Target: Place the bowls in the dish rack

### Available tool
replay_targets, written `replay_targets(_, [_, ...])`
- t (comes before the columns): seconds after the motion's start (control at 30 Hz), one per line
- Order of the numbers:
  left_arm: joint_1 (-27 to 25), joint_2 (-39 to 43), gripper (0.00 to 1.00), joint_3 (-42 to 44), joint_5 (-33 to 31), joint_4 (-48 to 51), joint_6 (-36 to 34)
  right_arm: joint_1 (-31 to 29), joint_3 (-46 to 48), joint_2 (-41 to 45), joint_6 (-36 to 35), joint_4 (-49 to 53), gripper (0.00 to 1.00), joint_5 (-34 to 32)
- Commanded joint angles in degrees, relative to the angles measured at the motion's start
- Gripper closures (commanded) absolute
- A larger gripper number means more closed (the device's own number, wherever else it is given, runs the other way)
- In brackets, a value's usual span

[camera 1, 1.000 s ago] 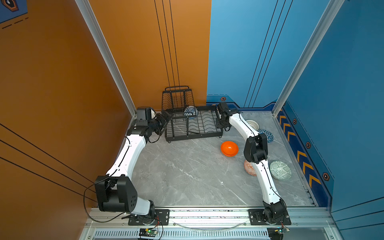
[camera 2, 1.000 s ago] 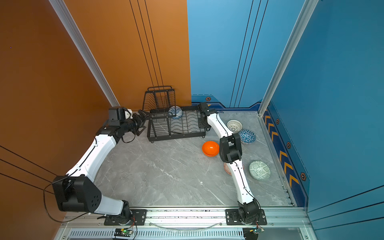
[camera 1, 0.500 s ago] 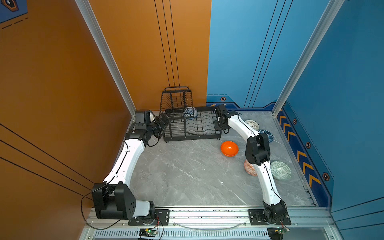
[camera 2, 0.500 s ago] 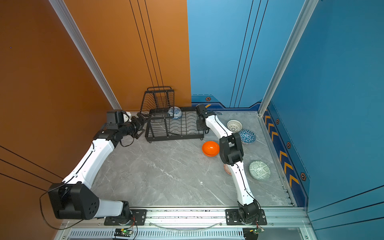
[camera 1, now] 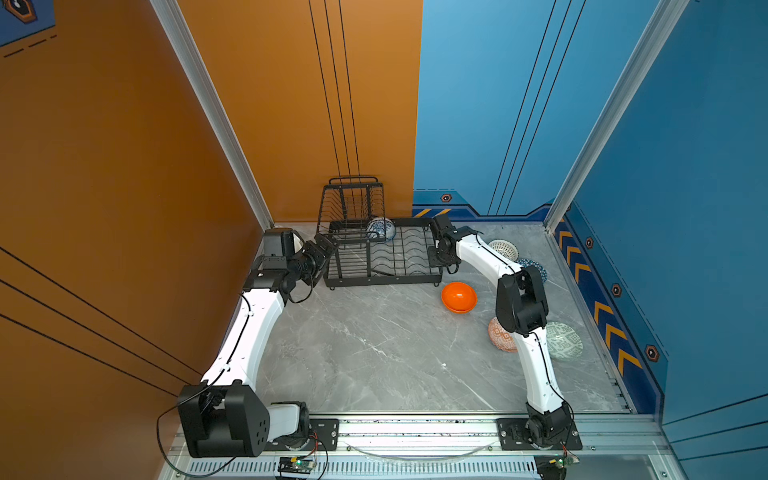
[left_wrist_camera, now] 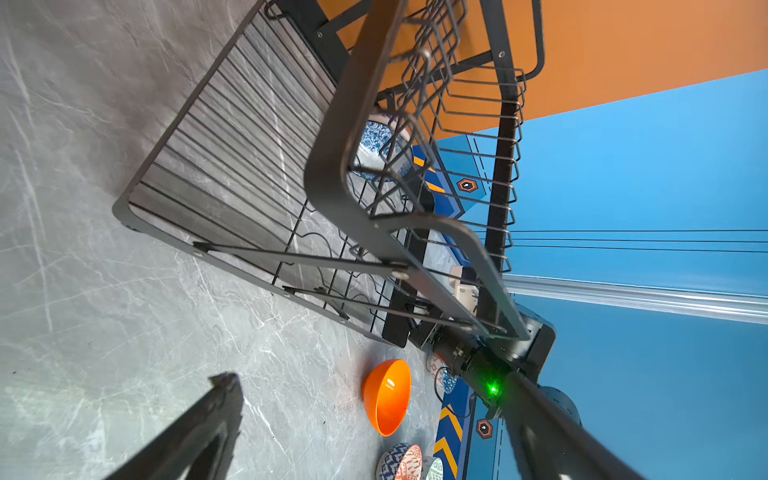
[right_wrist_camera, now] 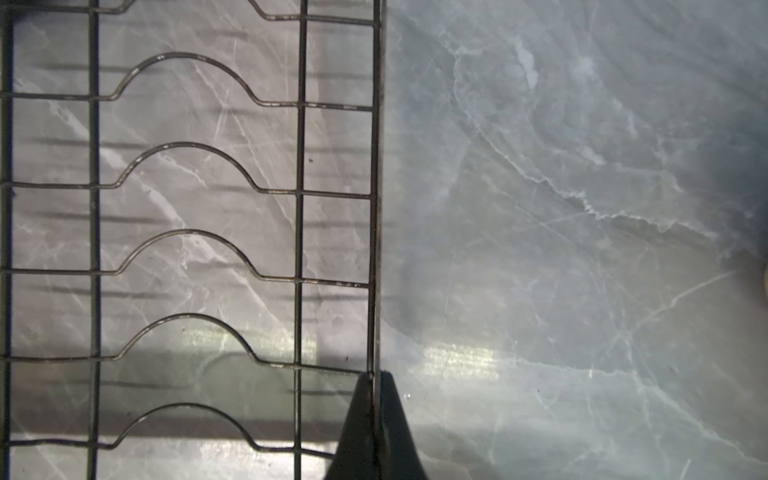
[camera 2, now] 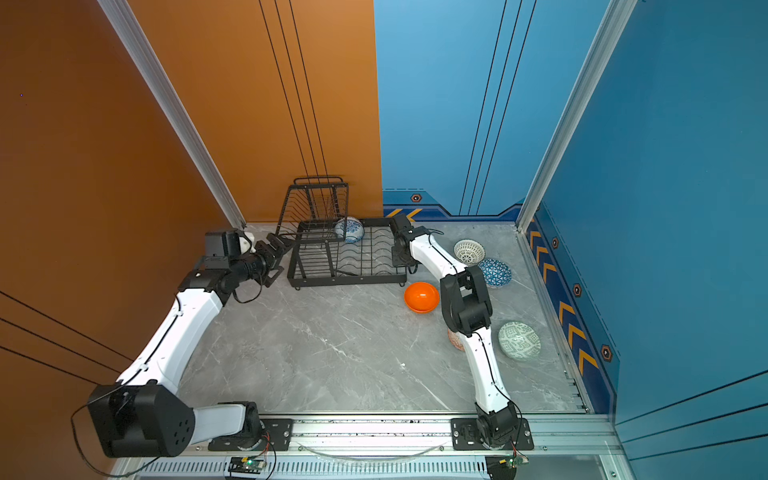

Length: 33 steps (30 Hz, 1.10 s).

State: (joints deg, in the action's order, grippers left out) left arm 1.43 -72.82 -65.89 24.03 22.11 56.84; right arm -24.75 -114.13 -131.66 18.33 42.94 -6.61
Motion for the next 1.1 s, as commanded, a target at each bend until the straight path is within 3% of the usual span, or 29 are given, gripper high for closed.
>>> replay_targets(0.0, [0.6,2.4,0.02,0.8,-1.5,1.6,-0.6,-1.5,2.8,6.7,-3.2,-1.1,1.00,1.4])
replay_targets(0.17, [0.8,4.1,0.02,1.0,-2.2,3.2,-1.1,-1.5,3.7,6.8,-2.9,-1.2,0.99,1.6])
replay_targets(0.43, [0.3,7.0,0.02,0.7,-2.1,5.8,-2.0,-0.6,0.6,7.2,-0.5,-1.0,0.70,1.1])
replay_targets(0.63, [-5.7,7.3,0.02,-3.3,-5.0,7.7,-7.3,0.9,0.6,10.3,2.9,-0.4,0.25,0.2])
replay_targets(0.77, [-13.7,6.0,0.02,-8.1,-9.4,8.2,-14.7,1.7,2.5,14.6,4.5,0.9,0.00,-1.0])
replay_targets(1.07, [-29.4,-3.8,0.02,-16.0,-14.4,10.5,-26.3,4.3,16.8,24.7,9.8,2.1,0.00,2.4])
